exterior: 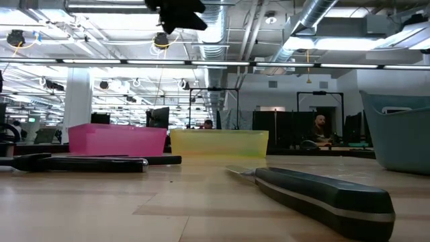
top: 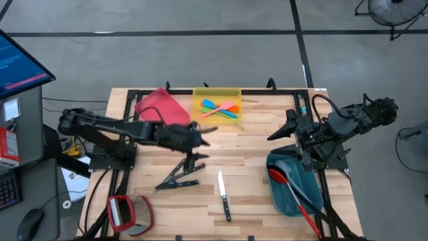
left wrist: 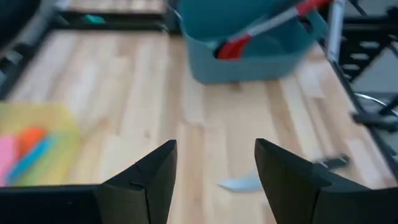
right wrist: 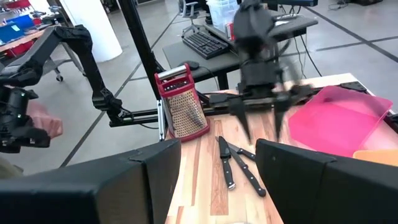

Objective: Pick & Place Kitchen Items
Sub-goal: Put the black knife into the pink bin

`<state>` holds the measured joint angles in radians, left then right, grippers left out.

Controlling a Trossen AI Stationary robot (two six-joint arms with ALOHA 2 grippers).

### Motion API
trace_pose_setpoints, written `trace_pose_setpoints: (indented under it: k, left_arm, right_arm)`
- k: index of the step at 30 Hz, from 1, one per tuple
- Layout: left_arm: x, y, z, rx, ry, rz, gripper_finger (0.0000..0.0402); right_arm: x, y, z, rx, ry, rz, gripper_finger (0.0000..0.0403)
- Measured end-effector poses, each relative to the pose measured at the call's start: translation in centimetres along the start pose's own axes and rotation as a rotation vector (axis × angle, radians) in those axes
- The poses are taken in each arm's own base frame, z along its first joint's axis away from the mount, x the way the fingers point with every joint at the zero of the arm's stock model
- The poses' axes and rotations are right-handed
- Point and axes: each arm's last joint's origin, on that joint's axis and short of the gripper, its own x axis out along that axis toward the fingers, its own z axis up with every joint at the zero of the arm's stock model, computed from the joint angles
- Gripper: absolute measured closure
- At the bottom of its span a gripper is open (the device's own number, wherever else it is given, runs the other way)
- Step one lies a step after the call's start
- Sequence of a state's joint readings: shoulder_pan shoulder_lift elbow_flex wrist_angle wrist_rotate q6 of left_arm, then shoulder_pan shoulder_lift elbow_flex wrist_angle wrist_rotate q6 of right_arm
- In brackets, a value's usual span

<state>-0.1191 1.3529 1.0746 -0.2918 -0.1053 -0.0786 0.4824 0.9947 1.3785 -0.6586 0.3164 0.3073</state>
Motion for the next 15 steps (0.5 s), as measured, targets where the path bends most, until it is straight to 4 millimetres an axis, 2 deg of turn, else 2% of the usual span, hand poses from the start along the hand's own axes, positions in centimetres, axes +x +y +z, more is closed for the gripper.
trace_pose_setpoints:
  k: [6,15]
  left_arm:
    - [-0.4,-2.2,-2.4,-0.059,0.053,-0.066,0.0208]
    - [-2.4,-3.6,-4.5,-0.078,0.059,-0.128,0.0215]
  right_arm:
    - [0.0,0.0,0.1,0.002,-0.008,-0.001,0.0201]
    - [0.3,0.1,0.0,0.006,-0.002,-0.006,0.0201]
